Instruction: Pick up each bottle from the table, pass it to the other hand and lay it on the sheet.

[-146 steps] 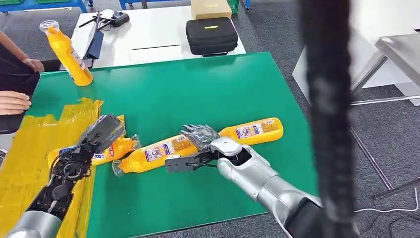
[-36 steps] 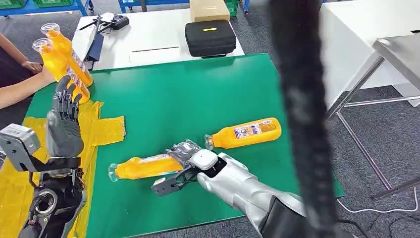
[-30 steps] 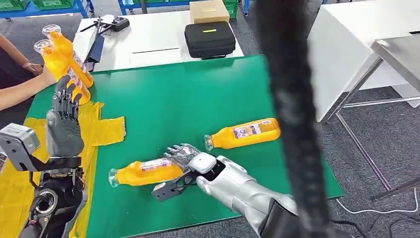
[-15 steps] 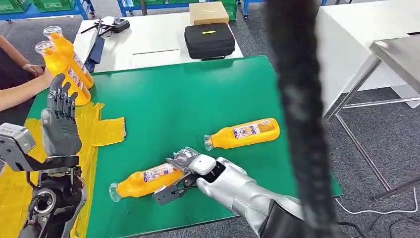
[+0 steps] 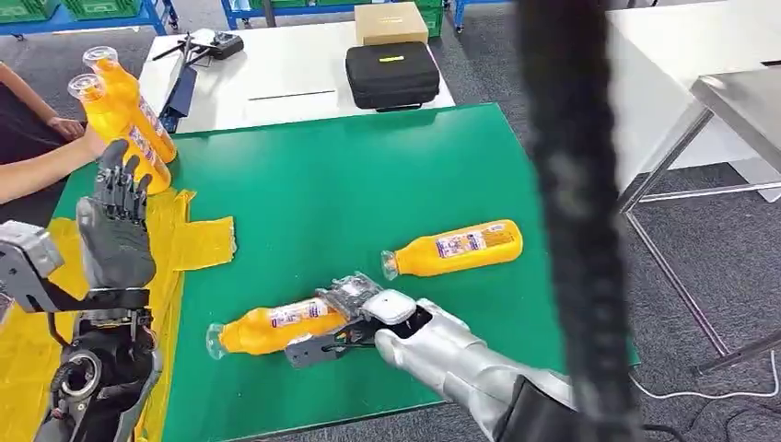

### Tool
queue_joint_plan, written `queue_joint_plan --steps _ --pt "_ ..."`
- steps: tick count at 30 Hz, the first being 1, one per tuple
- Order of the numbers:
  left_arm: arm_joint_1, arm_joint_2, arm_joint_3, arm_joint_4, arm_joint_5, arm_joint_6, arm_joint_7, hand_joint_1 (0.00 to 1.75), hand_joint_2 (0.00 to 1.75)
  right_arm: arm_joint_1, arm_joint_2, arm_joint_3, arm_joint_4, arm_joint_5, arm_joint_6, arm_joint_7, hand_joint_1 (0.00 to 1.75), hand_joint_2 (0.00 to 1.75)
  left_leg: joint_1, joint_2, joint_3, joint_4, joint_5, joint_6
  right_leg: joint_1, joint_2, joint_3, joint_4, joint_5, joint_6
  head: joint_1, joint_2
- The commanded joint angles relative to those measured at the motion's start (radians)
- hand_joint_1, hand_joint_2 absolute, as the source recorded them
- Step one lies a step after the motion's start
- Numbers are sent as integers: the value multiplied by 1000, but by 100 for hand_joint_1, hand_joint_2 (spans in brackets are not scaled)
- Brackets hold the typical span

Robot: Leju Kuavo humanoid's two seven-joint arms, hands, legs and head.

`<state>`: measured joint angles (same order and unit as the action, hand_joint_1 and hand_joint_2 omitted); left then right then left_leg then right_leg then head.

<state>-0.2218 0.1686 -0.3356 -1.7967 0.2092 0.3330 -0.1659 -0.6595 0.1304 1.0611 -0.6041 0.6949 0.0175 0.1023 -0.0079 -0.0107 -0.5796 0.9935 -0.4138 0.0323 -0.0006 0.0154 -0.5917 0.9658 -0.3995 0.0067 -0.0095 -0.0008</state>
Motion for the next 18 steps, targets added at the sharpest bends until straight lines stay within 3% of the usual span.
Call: queue_joint_plan --steps 1,8,14,18 --pt "26 -1 150 98 47 69 10 0 175 356 -279 -558 -823 -163 -105 58 175 175 0 -6 -4 -1 1 -2 0 -8 -1 -2 -1 1 -1 0" --pt "55 -13 209 77 69 99 15 0 175 411 -253 -660 -933 -229 -236 -75 175 175 -1 -5 -16 2 -1 0 -1 -8 -12 2 -1 3 0 0" --pt "63 -13 208 73 92 90 21 0 175 401 -242 -661 -940 -233 -243 -83 175 175 0 -4 -22 1 1 1 0 -5 -19 1 1 3 0 0" --pt "49 -28 159 67 290 12 79 0 175 323 -206 -631 -874 -273 -240 -108 175 175 0 -2 -23 1 1 1 -1 -4 -21 1 1 3 -1 0"
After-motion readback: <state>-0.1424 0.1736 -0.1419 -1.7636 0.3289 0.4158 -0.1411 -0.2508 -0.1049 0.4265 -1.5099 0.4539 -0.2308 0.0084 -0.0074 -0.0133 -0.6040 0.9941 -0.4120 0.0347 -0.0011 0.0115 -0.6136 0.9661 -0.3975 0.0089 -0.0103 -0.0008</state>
